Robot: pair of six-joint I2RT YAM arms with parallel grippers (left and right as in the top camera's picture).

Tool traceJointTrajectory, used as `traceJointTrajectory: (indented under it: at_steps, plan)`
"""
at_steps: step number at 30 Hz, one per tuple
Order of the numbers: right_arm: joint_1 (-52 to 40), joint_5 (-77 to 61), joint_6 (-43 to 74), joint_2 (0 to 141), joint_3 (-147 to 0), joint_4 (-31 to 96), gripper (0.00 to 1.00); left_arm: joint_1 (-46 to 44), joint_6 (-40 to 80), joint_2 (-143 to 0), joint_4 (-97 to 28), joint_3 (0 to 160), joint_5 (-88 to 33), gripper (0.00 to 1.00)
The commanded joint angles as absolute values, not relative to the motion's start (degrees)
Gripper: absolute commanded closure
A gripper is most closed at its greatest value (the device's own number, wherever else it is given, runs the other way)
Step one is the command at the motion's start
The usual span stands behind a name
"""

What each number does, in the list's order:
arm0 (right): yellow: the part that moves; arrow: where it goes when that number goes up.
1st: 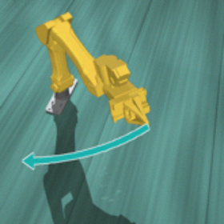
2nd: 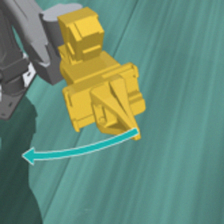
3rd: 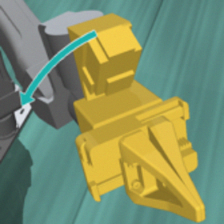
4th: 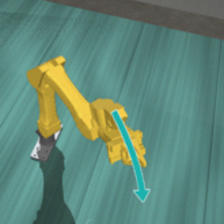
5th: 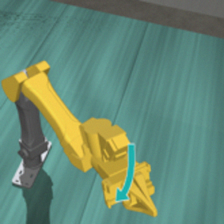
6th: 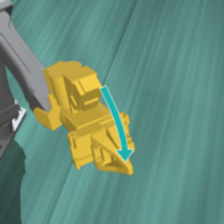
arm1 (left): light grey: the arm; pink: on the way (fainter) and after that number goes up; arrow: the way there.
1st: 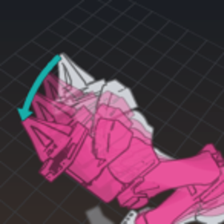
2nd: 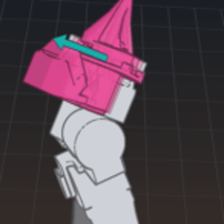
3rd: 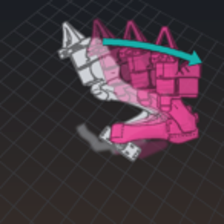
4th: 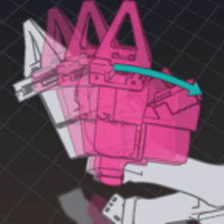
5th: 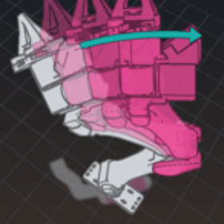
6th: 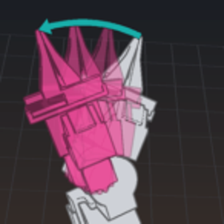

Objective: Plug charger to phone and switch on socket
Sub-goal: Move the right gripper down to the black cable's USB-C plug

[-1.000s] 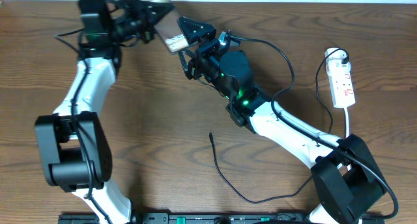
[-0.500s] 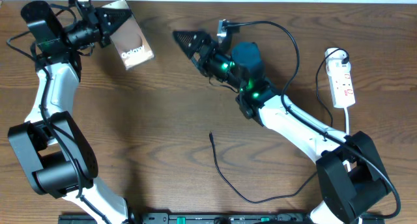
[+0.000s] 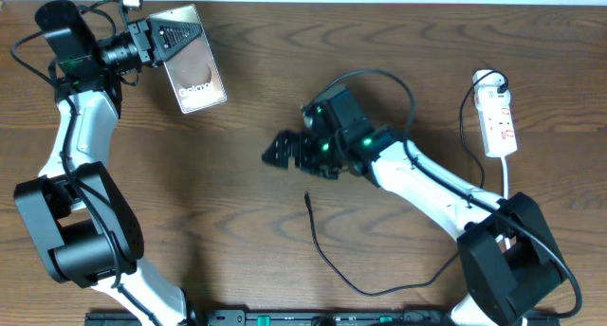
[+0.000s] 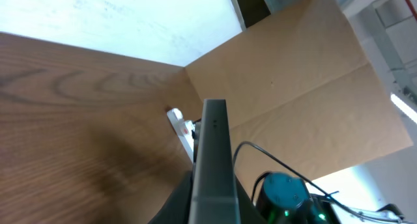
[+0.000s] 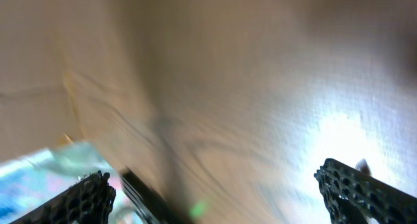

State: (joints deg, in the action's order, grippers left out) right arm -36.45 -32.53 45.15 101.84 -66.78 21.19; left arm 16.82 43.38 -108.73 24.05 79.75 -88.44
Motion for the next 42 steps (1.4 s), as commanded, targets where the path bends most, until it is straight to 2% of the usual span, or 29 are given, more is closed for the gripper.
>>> traceJointTrajectory:
  at_steps: [1,6,10,11,16,30,37,42]
  plan:
    - [-39.4,-30.7,38.4,101.4,-67.1,25.1,0.01,16.9,40.5,-107.6,24.5,80.7,-90.1,0.93]
    - [-42.6,-29.2,37.1,101.4,-67.1,26.5,0.02,16.9,40.3,-107.6,24.5,80.7,-90.1,0.93]
    - [-44.0,-25.0,35.5,101.4,-67.1,27.7,0.17,16.9,40.3,-107.6,24.5,80.6,-90.1,0.93]
    - [-44.2,-22.7,35.6,101.4,-67.1,28.8,0.18,16.9,40.3,-107.6,24.5,80.5,-90.1,0.92]
    - [-45.3,-10.6,37.7,101.4,-67.1,35.6,0.12,16.9,38.9,-107.6,24.5,79.1,-90.1,0.93]
    - [-48.0,-8.5,44.1,102.0,-65.4,39.1,0.12,16.9,38.8,-107.6,24.5,78.0,-90.0,0.93]
    - [-48.7,-8.6,44.1,104.4,-65.4,37.8,0.15,16.9,38.8,-107.6,24.5,78.0,-90.0,0.93]
    - [-48.4,-8.8,44.4,105.1,-65.5,37.5,0.23,16.9,38.7,-107.6,24.6,78.0,-90.0,0.93]
